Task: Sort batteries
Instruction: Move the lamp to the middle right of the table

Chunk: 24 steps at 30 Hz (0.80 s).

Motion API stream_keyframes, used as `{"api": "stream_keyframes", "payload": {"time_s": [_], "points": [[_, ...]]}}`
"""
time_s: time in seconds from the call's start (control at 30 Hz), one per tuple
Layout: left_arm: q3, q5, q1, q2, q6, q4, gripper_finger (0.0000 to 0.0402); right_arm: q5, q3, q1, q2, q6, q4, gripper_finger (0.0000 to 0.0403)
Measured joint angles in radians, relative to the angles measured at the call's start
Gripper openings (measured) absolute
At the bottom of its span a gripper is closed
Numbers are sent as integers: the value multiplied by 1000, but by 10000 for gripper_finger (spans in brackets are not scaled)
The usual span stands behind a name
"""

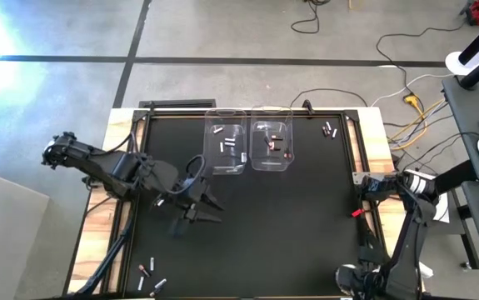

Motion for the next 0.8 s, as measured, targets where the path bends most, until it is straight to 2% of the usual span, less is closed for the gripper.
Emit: {"api": "stream_keyframes", "payload": {"time_s": [0.17,0.53,0.8], "points": [[0,-68,-30,0,7,-32,119,-22,-16,2,7,39,-1,367],[0,-124,-29,-2,27,-38,119,-43,-82,9,-47,44,-2,366],[0,-124,-31,-2,13,-42,119,-42,-121,9,-49,62,70,330]]}}
